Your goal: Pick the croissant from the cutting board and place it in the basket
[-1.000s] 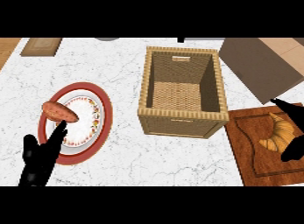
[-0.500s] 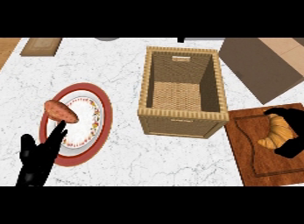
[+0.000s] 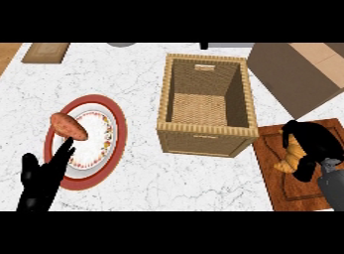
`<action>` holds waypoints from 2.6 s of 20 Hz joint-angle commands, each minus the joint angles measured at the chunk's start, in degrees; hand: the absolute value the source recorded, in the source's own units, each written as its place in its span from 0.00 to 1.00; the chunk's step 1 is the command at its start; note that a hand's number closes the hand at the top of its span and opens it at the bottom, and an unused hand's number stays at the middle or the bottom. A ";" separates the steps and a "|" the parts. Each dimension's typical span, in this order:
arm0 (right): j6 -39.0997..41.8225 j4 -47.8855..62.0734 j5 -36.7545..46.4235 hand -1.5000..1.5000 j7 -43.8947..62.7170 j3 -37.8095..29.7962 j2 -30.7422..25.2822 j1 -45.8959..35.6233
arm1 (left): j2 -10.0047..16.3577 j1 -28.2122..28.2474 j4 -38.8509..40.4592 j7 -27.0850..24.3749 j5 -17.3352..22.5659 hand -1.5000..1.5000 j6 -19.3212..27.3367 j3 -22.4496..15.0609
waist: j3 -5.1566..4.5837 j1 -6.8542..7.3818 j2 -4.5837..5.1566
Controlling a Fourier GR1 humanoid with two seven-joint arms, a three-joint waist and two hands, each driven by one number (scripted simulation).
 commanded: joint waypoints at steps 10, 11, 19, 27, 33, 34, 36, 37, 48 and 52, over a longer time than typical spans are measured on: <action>-5.11 -10.70 9.94 1.00 36.96 31.58 27.98 -5.00 | -0.70 -2.22 2.65 3.12 -0.71 0.50 -1.42 -2.50 | 0.17 4.36 0.68; -5.90 -11.52 9.17 1.00 40.02 31.95 28.04 -7.84 | -0.50 -2.02 2.46 3.40 -0.61 0.50 -1.77 -2.63 | 0.20 5.38 0.76; -33.97 -29.02 4.50 1.00 52.04 34.50 28.21 -13.41 | -1.59 -2.60 3.86 3.02 -0.10 0.50 -1.10 -1.84 | 0.31 3.65 0.28; -34.27 -32.67 12.18 1.00 69.55 34.60 28.21 -26.10 | -1.72 -0.38 2.71 3.20 -0.78 0.50 -0.33 -1.90 | -0.03 2.34 -0.21; -30.04 -32.98 14.67 1.00 75.49 28.34 28.20 -34.97 | -1.92 -0.12 2.21 2.92 -1.09 0.50 0.47 -1.38 | -0.05 1.69 -0.16; -29.26 -32.33 13.81 1.00 75.53 27.50 28.20 -35.83 | -0.90 -1.19 3.59 3.53 -0.32 0.50 -0.75 -0.56 | -0.10 1.32 0.09; -28.68 -30.40 13.73 1.00 75.58 24.11 28.20 -38.40 | -1.06 -2.48 3.90 4.91 -0.20 0.50 -0.18 -0.11 | -0.03 0.89 0.43; -27.73 -30.30 12.90 1.00 75.60 22.11 28.20 -39.50 | -1.91 -0.55 2.85 3.62 -0.76 0.50 0.06 -1.14 | -0.02 1.27 0.27; -23.25 -19.55 8.77 1.00 75.65 14.76 28.20 -49.30 | -1.10 -1.93 3.35 3.87 -1.26 0.50 0.09 0.19 | 0.10 0.84 0.86; -25.27 -17.31 8.13 1.00 72.19 11.98 28.21 -48.56 | -1.83 0.50 1.37 4.02 -1.54 0.50 -0.14 -0.96 | 0.21 0.64 0.90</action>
